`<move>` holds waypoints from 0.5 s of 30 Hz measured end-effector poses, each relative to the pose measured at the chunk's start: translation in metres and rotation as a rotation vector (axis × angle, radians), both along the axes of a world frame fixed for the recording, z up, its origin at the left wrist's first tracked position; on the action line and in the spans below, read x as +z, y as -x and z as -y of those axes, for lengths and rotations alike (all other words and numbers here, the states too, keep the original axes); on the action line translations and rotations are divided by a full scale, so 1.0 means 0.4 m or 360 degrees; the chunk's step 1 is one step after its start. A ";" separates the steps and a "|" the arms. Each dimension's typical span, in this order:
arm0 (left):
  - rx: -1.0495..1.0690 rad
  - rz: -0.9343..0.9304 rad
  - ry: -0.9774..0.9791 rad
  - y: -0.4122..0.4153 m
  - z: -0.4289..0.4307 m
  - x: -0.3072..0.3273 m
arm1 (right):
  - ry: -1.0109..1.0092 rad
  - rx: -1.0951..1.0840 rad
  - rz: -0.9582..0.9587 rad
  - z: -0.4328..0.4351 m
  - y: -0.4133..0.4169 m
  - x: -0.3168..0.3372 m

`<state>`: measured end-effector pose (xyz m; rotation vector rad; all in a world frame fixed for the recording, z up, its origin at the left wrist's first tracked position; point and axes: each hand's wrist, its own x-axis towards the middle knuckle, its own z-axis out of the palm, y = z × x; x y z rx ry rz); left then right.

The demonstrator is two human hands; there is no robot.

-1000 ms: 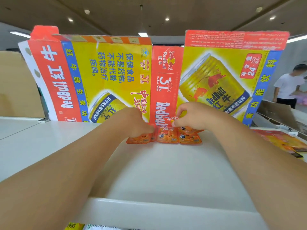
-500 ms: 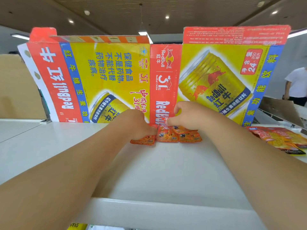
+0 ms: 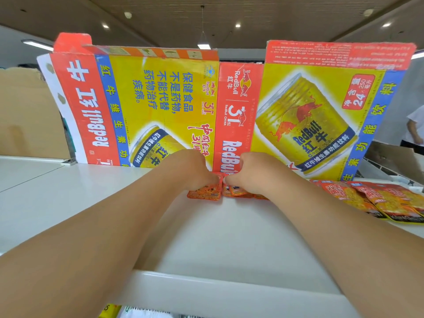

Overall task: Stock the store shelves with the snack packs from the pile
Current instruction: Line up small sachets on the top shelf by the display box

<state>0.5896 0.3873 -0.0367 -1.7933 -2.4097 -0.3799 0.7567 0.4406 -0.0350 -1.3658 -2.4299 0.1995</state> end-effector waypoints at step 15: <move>0.0002 0.0026 0.0065 -0.008 0.006 0.005 | 0.0030 -0.0021 0.0242 -0.032 0.008 -0.006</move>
